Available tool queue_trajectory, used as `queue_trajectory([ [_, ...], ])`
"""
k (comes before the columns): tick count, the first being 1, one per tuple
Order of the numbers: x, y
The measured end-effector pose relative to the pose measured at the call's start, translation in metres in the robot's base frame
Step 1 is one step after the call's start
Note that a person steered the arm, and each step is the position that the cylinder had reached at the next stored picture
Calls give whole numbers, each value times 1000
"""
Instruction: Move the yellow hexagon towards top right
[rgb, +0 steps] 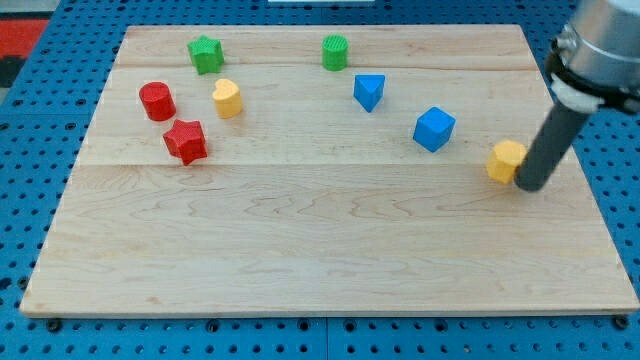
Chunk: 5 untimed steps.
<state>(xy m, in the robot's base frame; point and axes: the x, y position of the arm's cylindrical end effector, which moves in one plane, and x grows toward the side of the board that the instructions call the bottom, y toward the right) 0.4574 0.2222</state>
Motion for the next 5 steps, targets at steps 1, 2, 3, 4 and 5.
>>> queue_trajectory([
  [1,-58,-12],
  [2,-70,-15],
  [3,-71,-53],
  [4,-65,-59],
  [5,-94,-81],
])
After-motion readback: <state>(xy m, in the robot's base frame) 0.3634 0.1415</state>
